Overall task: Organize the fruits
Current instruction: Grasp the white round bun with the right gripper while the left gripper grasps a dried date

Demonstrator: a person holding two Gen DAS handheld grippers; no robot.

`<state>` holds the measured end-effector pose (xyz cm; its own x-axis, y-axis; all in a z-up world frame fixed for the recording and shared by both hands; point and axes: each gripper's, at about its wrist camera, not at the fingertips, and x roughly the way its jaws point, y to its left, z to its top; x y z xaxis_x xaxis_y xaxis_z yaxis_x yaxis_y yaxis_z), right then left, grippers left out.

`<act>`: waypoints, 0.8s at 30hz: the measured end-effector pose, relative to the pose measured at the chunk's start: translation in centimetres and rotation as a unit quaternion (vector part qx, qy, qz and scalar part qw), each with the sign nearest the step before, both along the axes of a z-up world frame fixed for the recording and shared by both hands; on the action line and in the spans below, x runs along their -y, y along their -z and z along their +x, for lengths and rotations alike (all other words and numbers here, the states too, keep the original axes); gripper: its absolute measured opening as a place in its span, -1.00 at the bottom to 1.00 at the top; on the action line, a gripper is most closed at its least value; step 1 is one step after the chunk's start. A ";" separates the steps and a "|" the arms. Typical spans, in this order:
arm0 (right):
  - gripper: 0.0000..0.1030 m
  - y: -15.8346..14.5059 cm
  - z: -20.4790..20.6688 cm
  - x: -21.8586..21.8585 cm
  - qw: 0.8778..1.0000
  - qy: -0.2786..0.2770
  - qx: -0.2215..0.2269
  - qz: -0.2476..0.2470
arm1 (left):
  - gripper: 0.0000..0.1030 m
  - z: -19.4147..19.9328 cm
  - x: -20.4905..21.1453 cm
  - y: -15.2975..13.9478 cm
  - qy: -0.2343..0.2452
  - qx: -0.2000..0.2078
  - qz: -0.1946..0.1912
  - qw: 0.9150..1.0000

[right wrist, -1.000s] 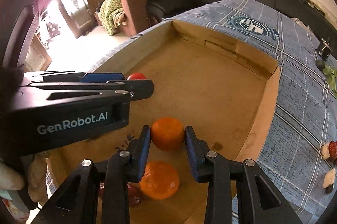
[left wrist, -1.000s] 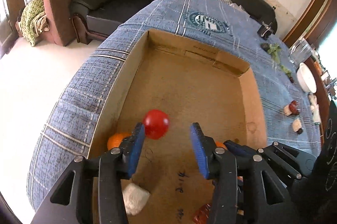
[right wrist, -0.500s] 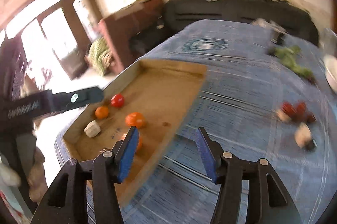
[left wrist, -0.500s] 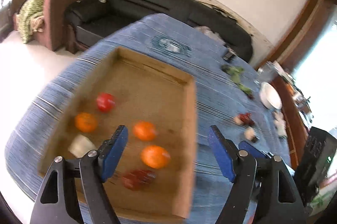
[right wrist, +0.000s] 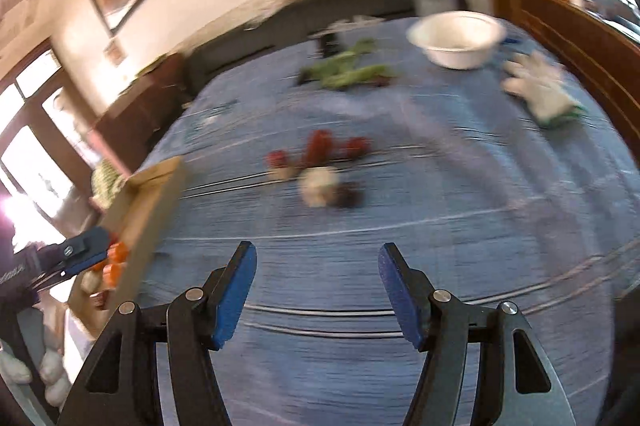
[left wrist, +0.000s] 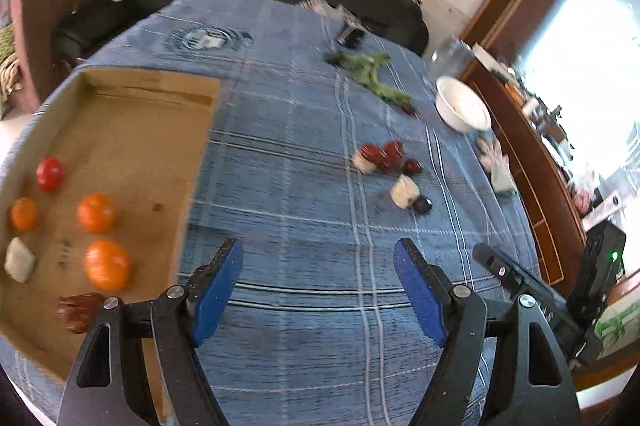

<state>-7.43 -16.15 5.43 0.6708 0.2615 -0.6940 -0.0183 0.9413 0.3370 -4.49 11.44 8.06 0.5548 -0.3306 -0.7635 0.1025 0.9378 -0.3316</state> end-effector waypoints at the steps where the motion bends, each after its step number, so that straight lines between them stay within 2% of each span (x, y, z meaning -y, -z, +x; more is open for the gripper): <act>1: 0.32 0.1 0.3 0.6 1.000 0.004 -0.003 -0.004 | 0.49 0.2 0.6 0.3 0.004 -0.002 0.003 1.000; 4: 0.32 0.5 1.5 1.4 1.000 0.002 -0.007 -0.024 | 0.49 1.0 1.8 1.0 0.009 -0.007 0.005 1.000; 9: 0.30 1.1 5.2 -1.0 0.998 -0.032 -0.001 -0.062 | 0.49 2.2 1.5 1.5 -0.006 -0.005 0.017 1.000; 13: 0.00 1.8 8.8 -3.4 0.995 -0.069 -0.001 -0.076 | 0.49 2.9 0.3 1.8 -0.019 -0.009 0.019 1.000; 16: -0.01 3.0 10.9 -5.3 0.991 -0.083 -0.009 -0.108 | 0.49 3.4 -0.3 1.9 -0.024 -0.011 0.022 0.999; 21: -0.01 4.3 11.5 -6.3 0.987 -0.097 -0.015 -0.131 | 0.49 5.0 -0.5 2.3 -0.025 -0.018 0.021 0.999; 23: -0.18 4.1 11.2 -6.2 0.987 -0.100 -0.009 -0.129 | 0.49 5.9 0.0 2.5 -0.020 -0.019 0.017 0.999; 24: -0.19 4.0 11.1 -6.0 0.987 -0.099 -0.007 -0.125 | 0.49 6.4 0.6 2.6 -0.014 -0.017 0.017 1.000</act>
<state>3.68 -10.15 1.46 0.6136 0.2067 -0.7621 -0.2081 0.9733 0.0965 1.89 10.84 5.45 0.5375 -0.2880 -0.7925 0.0646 0.9512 -0.3018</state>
